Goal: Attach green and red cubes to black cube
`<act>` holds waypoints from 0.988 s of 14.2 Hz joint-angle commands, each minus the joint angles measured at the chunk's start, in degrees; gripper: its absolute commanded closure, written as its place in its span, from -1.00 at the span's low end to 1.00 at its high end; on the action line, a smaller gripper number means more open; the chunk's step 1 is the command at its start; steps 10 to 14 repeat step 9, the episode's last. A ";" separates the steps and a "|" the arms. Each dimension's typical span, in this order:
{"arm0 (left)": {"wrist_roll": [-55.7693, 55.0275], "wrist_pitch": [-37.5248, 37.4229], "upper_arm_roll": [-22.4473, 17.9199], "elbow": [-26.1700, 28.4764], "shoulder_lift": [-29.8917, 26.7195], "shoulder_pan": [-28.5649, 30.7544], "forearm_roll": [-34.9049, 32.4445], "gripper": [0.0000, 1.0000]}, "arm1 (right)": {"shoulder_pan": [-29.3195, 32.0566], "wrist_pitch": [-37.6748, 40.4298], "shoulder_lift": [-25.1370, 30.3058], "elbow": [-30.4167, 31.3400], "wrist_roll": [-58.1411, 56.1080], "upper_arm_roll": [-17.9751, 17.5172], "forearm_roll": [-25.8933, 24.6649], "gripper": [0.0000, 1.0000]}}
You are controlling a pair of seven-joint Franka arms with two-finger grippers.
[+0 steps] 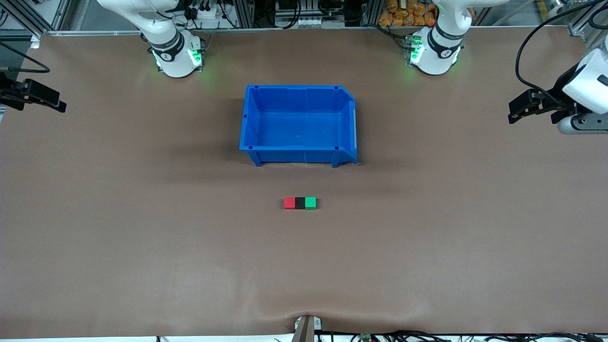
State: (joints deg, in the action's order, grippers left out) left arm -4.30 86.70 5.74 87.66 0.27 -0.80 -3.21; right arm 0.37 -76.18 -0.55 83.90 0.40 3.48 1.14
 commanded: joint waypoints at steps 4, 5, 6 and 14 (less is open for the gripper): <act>-2.20 1.19 0.58 -0.82 0.43 0.35 0.40 -0.86 | 1.04 0.77 -0.41 -1.02 -0.48 -0.76 0.09 -1.00; -2.20 1.19 0.59 -0.91 0.52 0.27 0.48 -0.86 | 1.04 0.77 -0.41 -0.94 -0.48 -0.67 0.09 -1.00; -2.29 1.19 0.59 -0.91 0.52 0.10 0.40 -0.86 | 1.13 0.77 -0.41 -0.94 -0.48 -0.67 0.09 -1.00; -2.29 1.19 0.59 -0.91 0.52 0.09 0.40 -0.86 | 1.13 0.77 -0.41 -0.94 -0.48 -0.67 0.09 -1.00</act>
